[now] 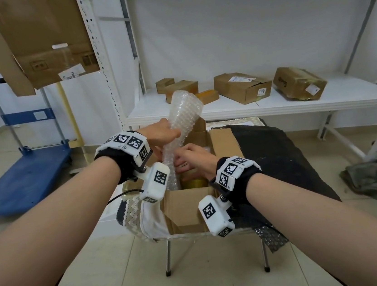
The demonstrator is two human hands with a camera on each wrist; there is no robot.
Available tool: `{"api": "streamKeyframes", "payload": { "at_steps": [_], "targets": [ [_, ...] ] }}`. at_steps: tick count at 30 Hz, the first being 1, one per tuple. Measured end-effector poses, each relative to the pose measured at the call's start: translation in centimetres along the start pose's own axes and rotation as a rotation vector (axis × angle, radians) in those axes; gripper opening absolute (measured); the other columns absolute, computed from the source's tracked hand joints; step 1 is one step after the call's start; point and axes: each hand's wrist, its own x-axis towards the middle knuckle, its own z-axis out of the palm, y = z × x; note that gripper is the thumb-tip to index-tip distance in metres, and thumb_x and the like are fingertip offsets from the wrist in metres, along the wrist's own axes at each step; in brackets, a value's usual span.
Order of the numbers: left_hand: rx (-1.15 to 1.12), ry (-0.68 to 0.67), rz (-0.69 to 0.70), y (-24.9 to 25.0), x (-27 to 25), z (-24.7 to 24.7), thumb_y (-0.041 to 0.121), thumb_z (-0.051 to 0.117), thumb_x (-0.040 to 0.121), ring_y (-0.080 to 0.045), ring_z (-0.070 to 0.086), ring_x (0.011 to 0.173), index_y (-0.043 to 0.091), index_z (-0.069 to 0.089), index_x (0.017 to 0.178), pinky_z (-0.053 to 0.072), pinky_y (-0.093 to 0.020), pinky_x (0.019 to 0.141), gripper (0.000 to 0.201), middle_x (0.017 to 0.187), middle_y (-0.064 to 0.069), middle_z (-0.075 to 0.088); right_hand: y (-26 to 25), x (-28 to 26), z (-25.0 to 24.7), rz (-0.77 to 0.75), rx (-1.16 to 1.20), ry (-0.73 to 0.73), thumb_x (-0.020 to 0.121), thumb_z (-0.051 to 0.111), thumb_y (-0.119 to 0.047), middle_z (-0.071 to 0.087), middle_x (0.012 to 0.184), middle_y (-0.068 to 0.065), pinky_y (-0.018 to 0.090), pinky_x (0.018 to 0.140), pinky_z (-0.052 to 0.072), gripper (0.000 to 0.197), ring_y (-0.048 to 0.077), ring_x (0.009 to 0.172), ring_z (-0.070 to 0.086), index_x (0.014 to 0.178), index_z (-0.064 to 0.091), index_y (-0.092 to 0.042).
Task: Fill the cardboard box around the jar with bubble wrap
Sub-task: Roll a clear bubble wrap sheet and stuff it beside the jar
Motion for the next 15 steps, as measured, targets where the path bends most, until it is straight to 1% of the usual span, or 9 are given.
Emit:
{"api": "streamKeyframes", "payload": {
  "at_steps": [2, 4, 6, 7, 9, 10, 11, 13, 15],
  "targets": [
    [-0.050, 0.077, 0.036, -0.4, 0.5, -0.1, 0.024, 0.050, 0.098, -0.027, 0.061, 0.097, 0.006, 0.037, 0.132, 0.060, -0.046, 0.079, 0.041, 0.114, -0.013, 0.055, 0.2, 0.1, -0.3, -0.029, -0.048, -0.018, 0.092, 0.064, -0.038, 0.057, 0.127, 0.007, 0.040, 0.082, 0.059, 0.052, 0.025, 0.111, 0.062, 0.134, 0.043, -0.017],
    [-0.119, 0.125, 0.054, -1.0, 0.8, -0.2, 0.024, 0.055, 0.095, -0.026, 0.059, 0.100, 0.007, 0.032, 0.134, 0.058, -0.043, 0.078, 0.048, 0.117, -0.013, 0.053, 0.4, 0.5, -0.4, -0.062, -0.075, 0.002, 0.085, 0.073, -0.040, 0.051, 0.134, 0.002, 0.039, 0.083, 0.059, 0.068, 0.023, 0.117, 0.057, 0.140, 0.039, -0.021],
    [-0.194, 0.079, 0.053, -1.4, 0.7, -0.2, 0.022, 0.058, 0.094, -0.027, 0.059, 0.104, 0.005, 0.033, 0.133, 0.057, -0.044, 0.083, 0.049, 0.115, -0.012, 0.054, 0.6, 0.9, -0.4, -0.079, -0.122, 0.039, 0.082, 0.078, -0.038, 0.050, 0.138, 0.002, 0.039, 0.084, 0.060, 0.075, 0.023, 0.121, 0.056, 0.141, 0.035, -0.021],
    [-0.231, 0.033, 0.047, -1.4, 0.6, -0.1, 0.021, 0.058, 0.093, -0.026, 0.060, 0.101, 0.003, 0.034, 0.133, 0.056, -0.043, 0.082, 0.049, 0.111, -0.012, 0.055, 0.7, 1.1, -0.3, -0.081, -0.145, 0.051, 0.083, 0.078, -0.036, 0.050, 0.139, 0.003, 0.040, 0.084, 0.060, 0.075, 0.024, 0.121, 0.056, 0.141, 0.034, -0.020],
    [-0.288, -0.042, 0.037, -1.4, 0.2, 0.2, 0.024, 0.057, 0.095, -0.022, 0.061, 0.093, 0.001, 0.034, 0.134, 0.055, -0.037, 0.071, 0.051, 0.106, -0.011, 0.055, 0.9, 1.2, -0.1, -0.073, -0.177, 0.051, 0.084, 0.078, -0.036, 0.051, 0.136, 0.005, 0.042, 0.086, 0.060, 0.074, 0.024, 0.117, 0.059, 0.140, 0.032, -0.019],
    [-0.310, -0.048, 0.034, -1.2, 0.1, 0.3, 0.027, 0.056, 0.096, -0.021, 0.061, 0.091, 0.002, 0.034, 0.132, 0.055, -0.035, 0.069, 0.049, 0.106, -0.010, 0.055, 1.0, 1.2, -0.1, -0.076, -0.185, 0.045, 0.082, 0.078, -0.038, 0.052, 0.133, 0.005, 0.043, 0.086, 0.060, 0.076, 0.024, 0.114, 0.061, 0.139, 0.032, -0.019],
    [-0.335, -0.043, 0.030, -1.1, -0.1, 0.5, 0.030, 0.053, 0.098, -0.021, 0.060, 0.091, 0.004, 0.033, 0.129, 0.055, -0.035, 0.072, 0.045, 0.105, -0.008, 0.053, 1.0, 1.2, 0.0, -0.086, -0.191, 0.040, 0.080, 0.080, -0.040, 0.053, 0.129, 0.005, 0.042, 0.084, 0.060, 0.079, 0.024, 0.112, 0.061, 0.138, 0.031, -0.019],
    [-0.394, -0.005, 0.029, -0.7, -0.5, 0.5, 0.031, 0.049, 0.101, -0.020, 0.061, 0.086, 0.008, 0.034, 0.125, 0.057, -0.035, 0.074, 0.037, 0.099, -0.005, 0.052, 1.0, 1.1, 0.0, -0.137, -0.191, 0.058, 0.080, 0.081, -0.038, 0.055, 0.121, 0.005, 0.036, 0.080, 0.058, 0.077, 0.023, 0.110, 0.061, 0.136, 0.031, -0.019],
    [-0.412, 0.079, 0.069, -0.3, -0.7, 0.1, 0.032, 0.052, 0.100, -0.020, 0.065, 0.078, 0.009, 0.033, 0.125, 0.059, -0.036, 0.066, 0.039, 0.096, -0.007, 0.053, 0.7, 1.0, 0.0, -0.195, -0.162, 0.116, 0.084, 0.077, -0.034, 0.057, 0.115, 0.006, 0.031, 0.077, 0.051, 0.067, 0.022, 0.105, 0.060, 0.132, 0.033, -0.019]
  ]
}}
